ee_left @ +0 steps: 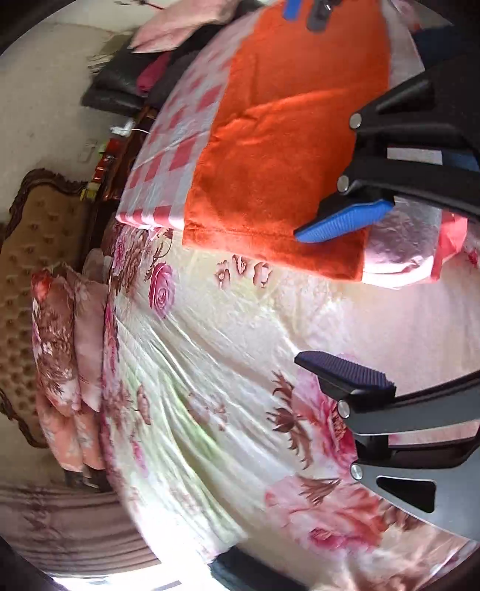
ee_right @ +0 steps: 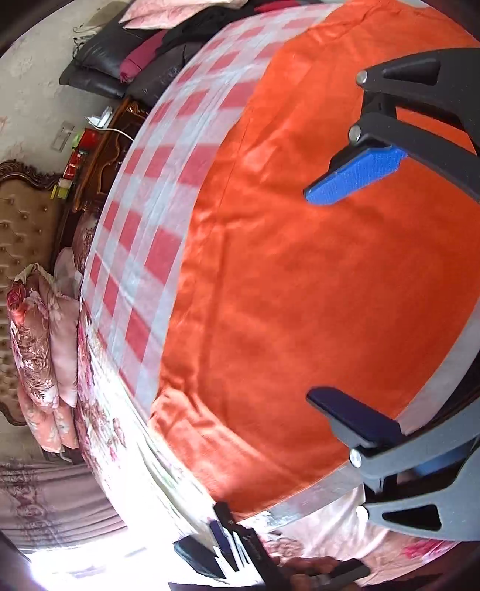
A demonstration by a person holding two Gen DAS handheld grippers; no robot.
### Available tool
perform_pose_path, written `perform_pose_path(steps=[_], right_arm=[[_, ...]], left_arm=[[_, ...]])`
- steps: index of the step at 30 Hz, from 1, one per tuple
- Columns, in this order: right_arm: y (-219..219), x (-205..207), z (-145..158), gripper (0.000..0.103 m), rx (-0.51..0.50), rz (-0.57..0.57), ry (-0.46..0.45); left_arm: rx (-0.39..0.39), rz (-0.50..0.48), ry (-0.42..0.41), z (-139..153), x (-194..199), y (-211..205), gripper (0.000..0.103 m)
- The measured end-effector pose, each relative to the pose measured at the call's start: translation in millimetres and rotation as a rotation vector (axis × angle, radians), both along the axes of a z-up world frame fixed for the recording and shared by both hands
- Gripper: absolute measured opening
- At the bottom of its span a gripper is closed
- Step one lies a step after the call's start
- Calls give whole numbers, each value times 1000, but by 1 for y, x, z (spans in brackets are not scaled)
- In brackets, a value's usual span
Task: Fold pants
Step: 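Grasp the edge of the orange pants with the left gripper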
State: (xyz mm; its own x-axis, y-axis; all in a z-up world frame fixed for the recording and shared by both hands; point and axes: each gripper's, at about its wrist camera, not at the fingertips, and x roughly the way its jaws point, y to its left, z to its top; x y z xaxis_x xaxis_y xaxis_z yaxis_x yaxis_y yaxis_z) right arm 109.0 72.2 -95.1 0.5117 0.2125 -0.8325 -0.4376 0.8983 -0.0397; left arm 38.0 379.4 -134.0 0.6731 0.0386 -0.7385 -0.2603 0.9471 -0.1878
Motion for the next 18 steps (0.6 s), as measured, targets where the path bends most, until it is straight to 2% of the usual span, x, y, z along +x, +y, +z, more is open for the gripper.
perform_pose_path(steps=[1,5,7,10,12,15,16,17,18], right_arm=[[6,3,-2,79,13,-2,15],[23,10,-18,60,13,0,74],[30,8,-24,58,-12,12,72],[32,7,-24,58,-21,11,61],[32,6,-25,58,-20,11,58],[32,4,-25,58,-23,6,52],[32,4,-25,58,-25,6,50],[32,4,-25,58,-26,7,50],[33,4,-25,58,-26,7,52]], left_arm=[[-94,25,-10,-2,-6,12,61],[-460,119,-59,-26,-32,56,59],[-624,124,-89,-39,-41,68,59],[-801,90,-109,-52,-39,69,58],[-877,68,-95,-61,-31,64,56],[-950,61,-76,-74,-21,60,52],[-964,57,-83,-75,-19,59,44],[-952,45,-85,-72,-17,56,32],[-938,27,-88,-70,-14,54,29]])
